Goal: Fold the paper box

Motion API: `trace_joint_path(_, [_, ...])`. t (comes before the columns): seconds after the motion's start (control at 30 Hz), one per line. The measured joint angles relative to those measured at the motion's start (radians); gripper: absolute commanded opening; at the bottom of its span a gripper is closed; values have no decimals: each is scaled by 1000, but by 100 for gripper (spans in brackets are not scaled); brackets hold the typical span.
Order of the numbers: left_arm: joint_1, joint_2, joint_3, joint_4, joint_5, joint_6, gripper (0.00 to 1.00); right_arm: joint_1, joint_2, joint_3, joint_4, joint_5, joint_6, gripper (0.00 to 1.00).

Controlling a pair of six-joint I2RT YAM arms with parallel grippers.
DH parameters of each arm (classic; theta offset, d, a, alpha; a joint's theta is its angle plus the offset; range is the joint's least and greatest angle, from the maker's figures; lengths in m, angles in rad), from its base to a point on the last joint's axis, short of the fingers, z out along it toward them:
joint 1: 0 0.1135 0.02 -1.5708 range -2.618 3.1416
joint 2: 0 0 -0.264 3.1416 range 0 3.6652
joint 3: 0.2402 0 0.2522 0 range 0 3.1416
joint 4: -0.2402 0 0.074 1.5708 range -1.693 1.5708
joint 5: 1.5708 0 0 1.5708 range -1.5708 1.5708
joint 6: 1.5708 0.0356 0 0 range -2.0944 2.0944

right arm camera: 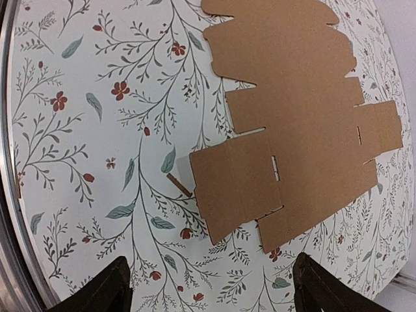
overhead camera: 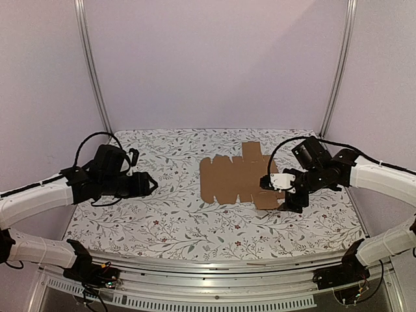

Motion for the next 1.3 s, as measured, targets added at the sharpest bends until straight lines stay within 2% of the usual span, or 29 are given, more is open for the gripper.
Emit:
trace_joint_path(0.23, [-22, -6, -20, 20, 34, -74, 63, 85, 113, -14, 48, 167, -167, 72])
trace_joint_path(0.53, [-64, -6, -20, 29, 45, -113, 63, 127, 376, -10, 190, 295, -217, 51])
trace_joint_path(0.77, [-66, -5, -20, 29, 41, -117, 64, 133, 482, 27, 258, 366, -205, 1])
trace_joint_path(1.0, [-69, 42, -22, 64, 39, -136, 66, 147, 470, 43, 258, 385, -166, 0])
trace_joint_path(1.13, [-71, 82, -22, 80, 39, -127, 68, 182, 377, -13, 240, 354, -202, 0])
trace_joint_path(1.3, [-72, 99, 16, 74, 41, -36, 73, 228, 245, -55, 154, 277, -287, 0])
